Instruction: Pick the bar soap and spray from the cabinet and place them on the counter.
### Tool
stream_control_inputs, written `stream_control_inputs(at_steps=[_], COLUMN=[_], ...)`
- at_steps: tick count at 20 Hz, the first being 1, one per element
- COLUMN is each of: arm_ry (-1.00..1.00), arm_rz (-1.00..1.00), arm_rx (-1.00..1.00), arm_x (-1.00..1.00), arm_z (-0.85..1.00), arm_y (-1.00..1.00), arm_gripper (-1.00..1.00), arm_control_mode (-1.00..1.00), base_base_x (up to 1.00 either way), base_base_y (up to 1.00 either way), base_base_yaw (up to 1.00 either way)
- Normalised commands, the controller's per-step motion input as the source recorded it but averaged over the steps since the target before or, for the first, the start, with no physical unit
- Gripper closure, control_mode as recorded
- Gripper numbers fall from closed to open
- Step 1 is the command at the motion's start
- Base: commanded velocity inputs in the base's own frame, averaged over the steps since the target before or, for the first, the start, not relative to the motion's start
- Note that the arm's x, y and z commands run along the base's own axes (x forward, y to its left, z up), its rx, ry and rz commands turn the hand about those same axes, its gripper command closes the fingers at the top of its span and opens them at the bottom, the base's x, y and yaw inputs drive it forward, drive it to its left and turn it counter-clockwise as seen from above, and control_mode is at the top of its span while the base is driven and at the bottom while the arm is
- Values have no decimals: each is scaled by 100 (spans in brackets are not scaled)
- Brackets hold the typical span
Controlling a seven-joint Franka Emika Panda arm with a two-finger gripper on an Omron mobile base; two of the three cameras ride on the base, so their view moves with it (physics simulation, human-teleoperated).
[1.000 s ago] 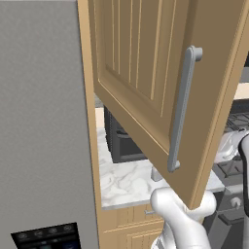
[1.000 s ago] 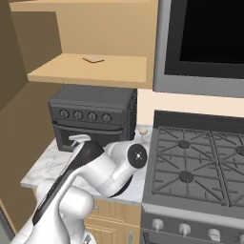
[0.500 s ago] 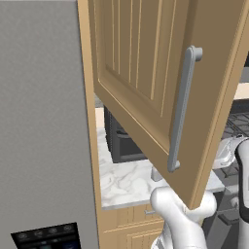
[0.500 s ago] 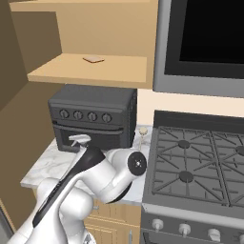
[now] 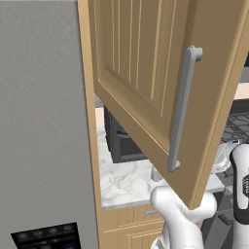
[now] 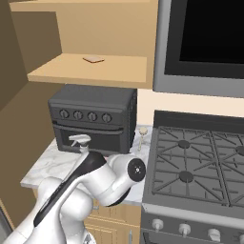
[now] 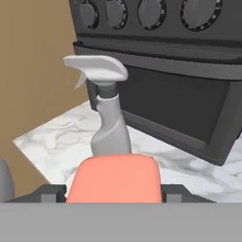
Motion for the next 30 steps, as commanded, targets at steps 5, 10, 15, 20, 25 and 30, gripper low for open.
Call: stream_control_inputs(at_steps=[5, 10, 15, 20, 25, 30], arm_ry=[3, 3, 3, 1, 1, 1], arm_rz=[0, 0, 0, 0, 0, 0], arm_rx=[0, 0, 0, 0, 0, 0], arm_x=[32, 31, 27, 26, 25, 16], arm_z=[-26, -22, -25, -27, -19, -12], arm_y=[0, -3, -10, -17, -11, -3], arm_gripper=[100, 100, 100, 100, 100, 100], arm_control_mode=[-100, -100, -100, -100, -100, -100], base_base_x=[0, 0, 0, 0, 0, 0], base_base_y=[0, 0, 0, 0, 0, 0], base_base_yaw=[0, 0, 0, 0, 0, 0])
